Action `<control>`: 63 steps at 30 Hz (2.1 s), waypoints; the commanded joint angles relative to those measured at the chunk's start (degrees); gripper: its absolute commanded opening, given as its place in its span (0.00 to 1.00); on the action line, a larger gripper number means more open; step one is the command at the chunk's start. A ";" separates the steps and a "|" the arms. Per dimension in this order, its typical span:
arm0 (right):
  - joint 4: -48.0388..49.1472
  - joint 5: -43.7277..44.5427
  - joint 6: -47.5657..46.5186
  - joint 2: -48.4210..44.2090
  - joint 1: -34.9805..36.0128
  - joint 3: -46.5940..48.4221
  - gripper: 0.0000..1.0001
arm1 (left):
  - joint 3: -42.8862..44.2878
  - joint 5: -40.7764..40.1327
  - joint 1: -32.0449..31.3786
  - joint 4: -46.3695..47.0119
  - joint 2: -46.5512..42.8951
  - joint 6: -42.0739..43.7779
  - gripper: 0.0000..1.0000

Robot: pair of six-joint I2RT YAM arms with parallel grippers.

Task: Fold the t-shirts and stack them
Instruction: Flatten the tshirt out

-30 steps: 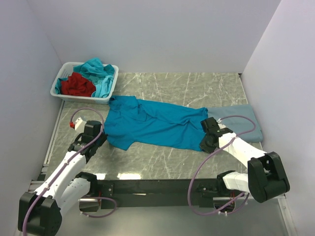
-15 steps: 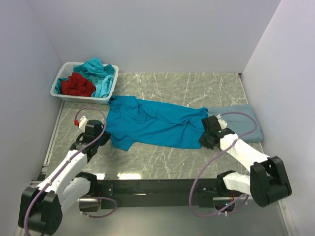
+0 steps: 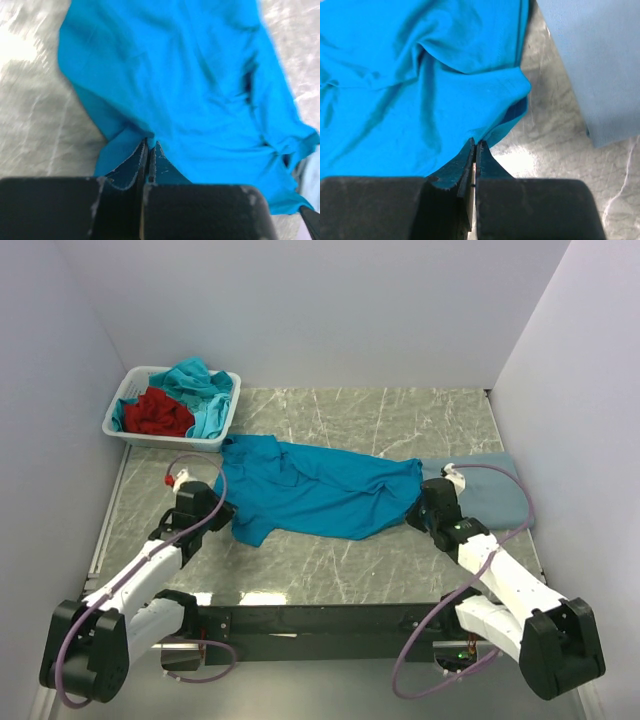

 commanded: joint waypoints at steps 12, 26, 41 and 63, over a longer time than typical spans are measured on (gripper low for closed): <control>-2.08 7.51 -6.43 -12.27 0.31 15.92 0.00 | 24.10 -9.98 0.22 -4.59 -6.68 6.18 0.01; -11.84 9.53 -13.28 -16.67 0.31 41.05 0.00 | 55.99 -12.27 0.14 -11.80 -3.95 13.12 0.01; -22.65 -0.74 -15.22 -22.65 0.31 59.96 0.00 | 80.71 -6.74 0.14 -15.84 -7.99 22.09 0.01; -18.18 11.01 -15.57 -22.05 0.22 48.84 0.00 | 70.02 -6.64 0.22 -10.23 -2.91 26.49 0.03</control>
